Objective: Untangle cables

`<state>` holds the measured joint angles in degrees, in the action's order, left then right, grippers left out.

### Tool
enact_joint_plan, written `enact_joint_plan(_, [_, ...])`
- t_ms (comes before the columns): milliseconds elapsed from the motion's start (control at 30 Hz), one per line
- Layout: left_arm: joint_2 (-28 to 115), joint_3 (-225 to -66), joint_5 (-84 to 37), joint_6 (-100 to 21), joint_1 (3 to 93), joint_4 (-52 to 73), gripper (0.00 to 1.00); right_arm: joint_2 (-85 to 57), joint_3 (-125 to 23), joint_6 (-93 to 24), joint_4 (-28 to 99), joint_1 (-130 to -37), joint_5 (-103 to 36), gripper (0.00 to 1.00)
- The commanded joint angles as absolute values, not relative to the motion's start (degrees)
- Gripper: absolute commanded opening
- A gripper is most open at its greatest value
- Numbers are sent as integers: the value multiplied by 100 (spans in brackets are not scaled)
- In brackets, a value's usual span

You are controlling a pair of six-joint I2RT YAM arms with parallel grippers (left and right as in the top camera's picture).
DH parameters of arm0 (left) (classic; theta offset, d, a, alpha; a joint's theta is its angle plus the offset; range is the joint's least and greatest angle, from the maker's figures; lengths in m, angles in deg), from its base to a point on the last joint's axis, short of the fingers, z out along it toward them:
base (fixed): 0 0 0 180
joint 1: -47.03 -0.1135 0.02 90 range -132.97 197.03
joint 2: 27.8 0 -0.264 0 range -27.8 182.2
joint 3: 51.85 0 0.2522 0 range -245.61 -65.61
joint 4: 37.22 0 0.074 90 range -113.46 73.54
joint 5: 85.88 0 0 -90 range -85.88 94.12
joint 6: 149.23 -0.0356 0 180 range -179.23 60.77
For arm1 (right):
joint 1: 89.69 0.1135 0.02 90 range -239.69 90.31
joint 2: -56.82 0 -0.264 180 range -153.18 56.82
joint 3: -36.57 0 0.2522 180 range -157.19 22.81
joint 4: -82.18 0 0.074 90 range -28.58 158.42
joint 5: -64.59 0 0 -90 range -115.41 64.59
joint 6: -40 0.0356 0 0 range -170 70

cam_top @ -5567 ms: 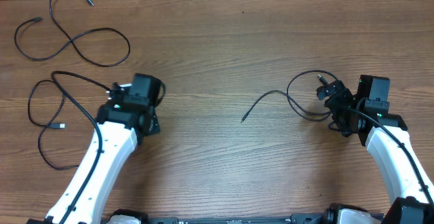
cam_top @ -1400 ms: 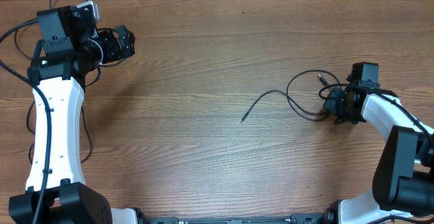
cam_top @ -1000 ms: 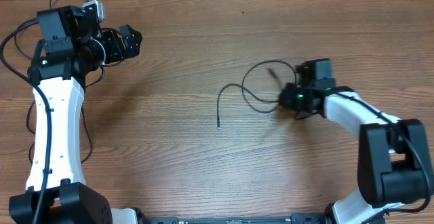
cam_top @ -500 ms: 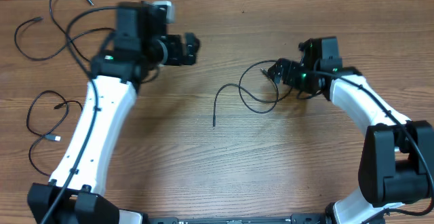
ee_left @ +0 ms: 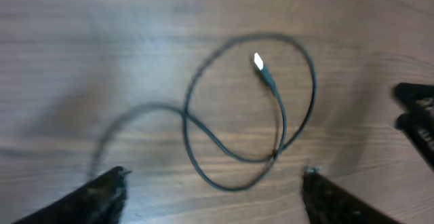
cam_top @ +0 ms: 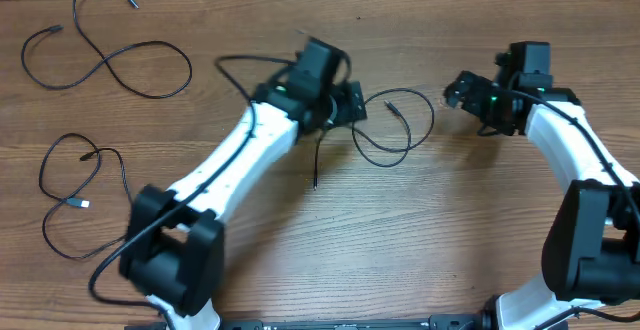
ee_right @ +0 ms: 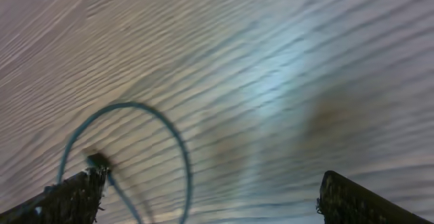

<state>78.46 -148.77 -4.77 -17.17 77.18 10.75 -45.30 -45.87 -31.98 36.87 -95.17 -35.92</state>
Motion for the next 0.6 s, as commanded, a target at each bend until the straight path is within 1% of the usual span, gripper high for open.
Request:
enact_joint_plan(0, [8099,-14925,-155,-1032,8011,1156,78,-4524,-4777,-3185,3610,-9683,-3526,100])
enact_joint_plan(100, [8239,-14927,17,-676,8083,1416,76,-4524,-4777,-3185,3551,-9711,-3528,100])
enact_joint_plan(200, [8392,-14957,131,-624,8086,1587,83,-4524,-4775,-3185,3508,-9711,-3528,100])
enact_joint_plan(267, [8508,-15027,382,-626,8088,1707,84,-4524,-4775,-3185,3508,-9711,-3528,100])
enact_joint_plan(400, [8711,-15124,728,-661,8086,1729,78,-4524,-4775,-3185,3508,-9711,-3530,100])
enact_joint_plan(500, [8893,-15130,750,-818,8090,1475,76,-4524,-4775,-3185,3508,-9711,-3528,100])
enact_joint_plan(567, [8965,-15128,756,-827,8127,1327,72,-4524,-4773,-3185,3503,-9711,-3530,100])
